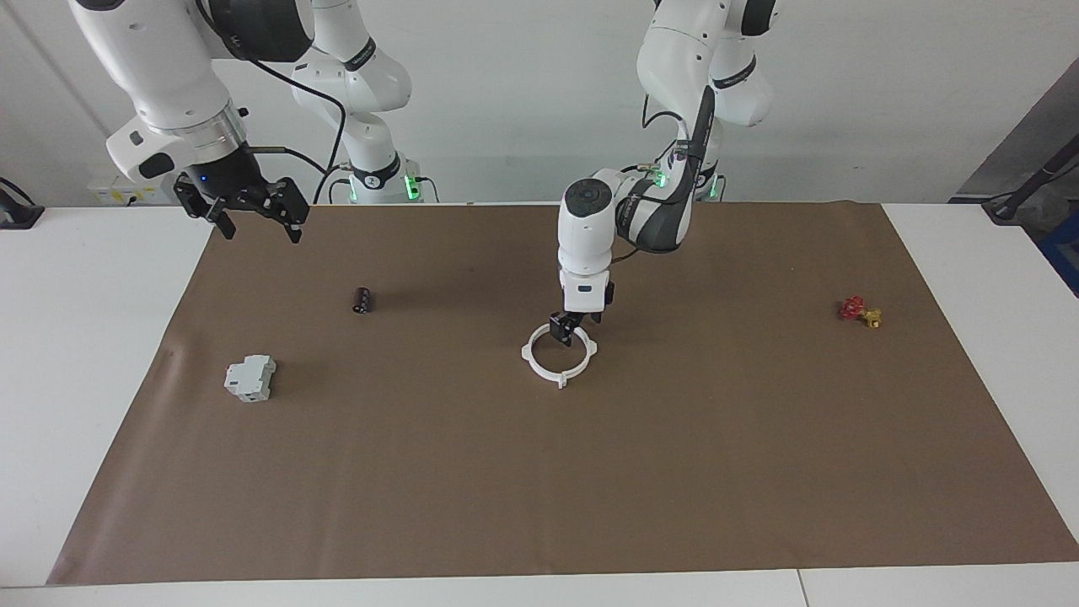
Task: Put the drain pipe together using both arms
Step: 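Press the held half onto the placed half to close a ring, then open the left gripper and withdraw it to rest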
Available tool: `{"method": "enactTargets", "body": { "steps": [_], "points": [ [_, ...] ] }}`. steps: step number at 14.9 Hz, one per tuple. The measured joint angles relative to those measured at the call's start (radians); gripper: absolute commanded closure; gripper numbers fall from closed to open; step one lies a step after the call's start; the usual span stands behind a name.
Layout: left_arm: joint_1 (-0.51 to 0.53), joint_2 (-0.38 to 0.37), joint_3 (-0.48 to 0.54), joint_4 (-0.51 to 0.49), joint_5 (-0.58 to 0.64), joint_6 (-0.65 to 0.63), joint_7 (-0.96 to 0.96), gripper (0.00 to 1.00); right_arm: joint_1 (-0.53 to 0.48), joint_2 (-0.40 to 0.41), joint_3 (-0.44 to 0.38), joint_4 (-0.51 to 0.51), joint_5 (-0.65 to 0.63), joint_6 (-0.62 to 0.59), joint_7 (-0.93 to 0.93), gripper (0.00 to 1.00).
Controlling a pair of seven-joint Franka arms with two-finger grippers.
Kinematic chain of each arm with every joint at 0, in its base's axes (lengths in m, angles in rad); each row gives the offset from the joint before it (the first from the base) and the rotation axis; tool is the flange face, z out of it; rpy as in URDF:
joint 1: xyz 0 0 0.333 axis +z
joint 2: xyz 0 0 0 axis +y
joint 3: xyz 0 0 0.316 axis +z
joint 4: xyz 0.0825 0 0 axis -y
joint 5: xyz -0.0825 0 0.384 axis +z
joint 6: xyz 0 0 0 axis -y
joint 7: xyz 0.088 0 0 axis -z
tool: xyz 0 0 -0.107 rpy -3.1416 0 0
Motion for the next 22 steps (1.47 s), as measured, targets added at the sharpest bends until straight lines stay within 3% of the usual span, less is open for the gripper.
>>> {"method": "enactTargets", "body": {
  "steps": [6,9,14,22],
  "points": [
    [0.001,0.000,0.010,0.003,0.017,-0.005,0.007,0.00,0.000,0.000,0.000,0.000,0.000,0.000,0.000,0.00],
    [0.007,-0.002,0.020,0.045,0.034,-0.091,0.082,0.00,0.000,0.000,0.000,0.000,0.000,0.000,0.000,0.00],
    [0.120,-0.045,0.036,0.196,0.037,-0.329,0.338,0.00,0.000,0.000,0.000,0.000,0.000,0.000,0.000,0.00],
    [0.387,-0.223,0.052,0.216,0.038,-0.506,0.940,0.00,0.000,0.000,0.000,0.000,0.000,0.000,0.000,0.00]
  ]
}}
